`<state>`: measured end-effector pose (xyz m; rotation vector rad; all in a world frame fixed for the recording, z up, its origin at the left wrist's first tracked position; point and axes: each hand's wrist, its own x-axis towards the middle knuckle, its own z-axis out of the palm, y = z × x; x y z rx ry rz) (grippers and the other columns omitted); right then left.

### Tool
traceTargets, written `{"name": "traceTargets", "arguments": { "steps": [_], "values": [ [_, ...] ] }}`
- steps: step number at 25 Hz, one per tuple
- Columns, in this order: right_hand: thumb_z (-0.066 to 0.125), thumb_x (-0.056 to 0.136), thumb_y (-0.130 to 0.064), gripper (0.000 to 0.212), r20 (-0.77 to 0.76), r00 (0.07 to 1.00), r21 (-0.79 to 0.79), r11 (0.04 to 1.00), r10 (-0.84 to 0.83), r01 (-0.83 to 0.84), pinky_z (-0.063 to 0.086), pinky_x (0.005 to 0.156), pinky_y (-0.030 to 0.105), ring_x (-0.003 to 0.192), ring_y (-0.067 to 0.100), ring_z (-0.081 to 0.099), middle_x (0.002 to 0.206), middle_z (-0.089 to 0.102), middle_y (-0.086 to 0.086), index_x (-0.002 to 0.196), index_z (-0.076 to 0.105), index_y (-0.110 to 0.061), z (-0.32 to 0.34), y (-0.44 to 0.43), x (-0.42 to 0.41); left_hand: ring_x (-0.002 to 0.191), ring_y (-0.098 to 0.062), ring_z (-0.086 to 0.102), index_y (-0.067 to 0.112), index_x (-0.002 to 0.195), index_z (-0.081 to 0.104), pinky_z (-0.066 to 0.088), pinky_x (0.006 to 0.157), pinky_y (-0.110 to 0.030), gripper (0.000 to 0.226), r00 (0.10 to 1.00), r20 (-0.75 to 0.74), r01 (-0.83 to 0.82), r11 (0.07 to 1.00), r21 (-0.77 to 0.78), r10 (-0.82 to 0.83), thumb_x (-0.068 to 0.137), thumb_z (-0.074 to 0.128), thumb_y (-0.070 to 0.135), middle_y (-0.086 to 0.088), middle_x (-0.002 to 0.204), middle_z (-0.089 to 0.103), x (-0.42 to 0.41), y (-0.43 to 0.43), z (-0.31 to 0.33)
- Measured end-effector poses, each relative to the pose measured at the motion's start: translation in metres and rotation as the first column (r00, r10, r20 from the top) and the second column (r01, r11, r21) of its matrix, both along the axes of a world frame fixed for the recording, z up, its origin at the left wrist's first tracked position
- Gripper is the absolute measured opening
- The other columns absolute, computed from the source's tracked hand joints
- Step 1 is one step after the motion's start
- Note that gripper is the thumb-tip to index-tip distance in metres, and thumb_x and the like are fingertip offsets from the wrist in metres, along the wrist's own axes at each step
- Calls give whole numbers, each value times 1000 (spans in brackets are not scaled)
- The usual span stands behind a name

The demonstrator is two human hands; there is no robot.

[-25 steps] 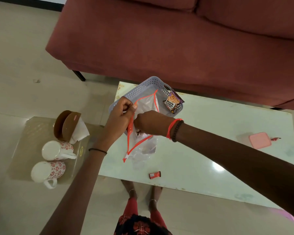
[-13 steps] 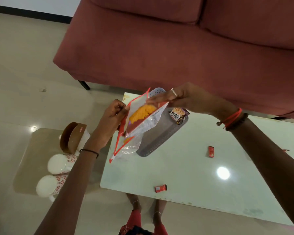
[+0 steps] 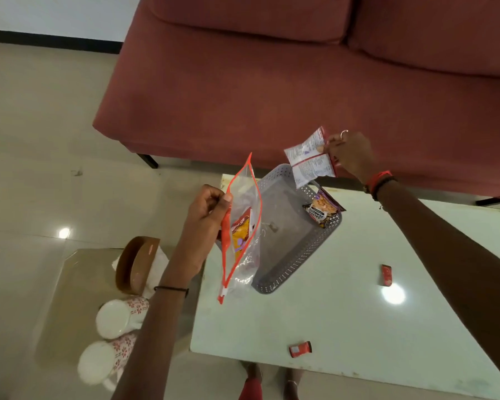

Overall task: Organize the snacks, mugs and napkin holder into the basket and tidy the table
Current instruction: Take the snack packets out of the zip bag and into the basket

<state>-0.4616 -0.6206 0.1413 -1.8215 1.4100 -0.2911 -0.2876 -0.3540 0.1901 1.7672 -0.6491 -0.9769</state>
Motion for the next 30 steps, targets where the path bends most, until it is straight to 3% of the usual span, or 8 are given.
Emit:
{"name": "traceTargets", "arguments": {
  "steps": [3, 6, 10, 14, 20, 26, 28, 30],
  "values": [
    [60, 90, -16, 26, -263, 959, -86, 987, 107, -133, 58, 76, 38, 90, 32, 69, 105, 71, 20, 107, 68, 1, -48, -15, 15, 65, -9, 58, 17, 87, 48, 52, 58, -19, 13, 1000, 3, 8, 1000, -6, -8, 95, 48, 28, 2, 76, 56, 8, -10, -6],
    [53, 94, -11, 25, -410, 892, -97, 963, 192, -252, 54, 85, 41, 99, 38, 65, 108, 68, 24, 107, 67, 5, -88, -20, 23, 59, -2, 61, 22, 82, 48, 50, 53, -11, 13, 1000, 5, 16, 999, -38, -16, 95, 47, 26, 5, 71, 55, 16, -15, -7],
    [54, 93, -10, 24, -447, 864, -39, 959, 233, -279, 50, 80, 34, 96, 35, 65, 105, 69, 24, 104, 67, 6, -121, -22, 27, 54, 4, 60, 22, 82, 48, 47, 50, -8, 13, 1000, 0, 22, 998, -63, -22, 95, 47, 24, 8, 66, 54, 21, -22, -6],
    [54, 91, -7, 22, -446, 862, -8, 962, 241, -274, 53, 86, 40, 96, 36, 65, 104, 69, 24, 102, 68, 5, -138, -21, 32, 54, 1, 60, 21, 81, 49, 48, 51, -9, 13, 999, -31, 13, 997, -75, -15, 94, 48, 25, 15, 59, 57, 22, -29, -9],
    [50, 93, -8, 19, -505, 833, -62, 953, 225, -296, 51, 80, 39, 95, 38, 64, 104, 68, 23, 102, 64, 3, -145, -18, 35, 51, 0, 60, 19, 82, 49, 46, 50, -8, 13, 998, -65, 2, 997, -80, -7, 94, 47, 21, 20, 53, 58, 20, -33, -11],
    [52, 93, -16, 25, -413, 895, -41, 978, 170, -204, 52, 87, 39, 100, 35, 64, 110, 67, 19, 110, 62, 0, -125, -19, 30, 53, -1, 61, 20, 83, 49, 50, 52, -11, 11, 999, -35, 8, 998, -63, -10, 94, 47, 21, 13, 60, 57, 14, -31, -7],
    [56, 93, -17, 26, -263, 955, -87, 982, 138, -166, 49, 88, 25, 99, 25, 65, 112, 68, 16, 110, 64, 0, -97, -13, 35, 55, 0, 61, 18, 84, 49, 49, 53, -11, 11, 1000, -7, 20, 998, -63, -21, 94, 48, 21, 10, 64, 55, 9, -29, -5],
    [61, 90, -19, 19, -41, 993, -141, 983, 113, -118, 43, 71, -2, 81, 2, 65, 97, 73, 3, 100, 69, -5, -50, 2, 40, 55, 1, 59, 17, 82, 48, 48, 53, -10, 13, 1000, 1, 30, 997, -68, -30, 94, 48, 20, 8, 65, 54, 3, -27, -2]
  ]
}}
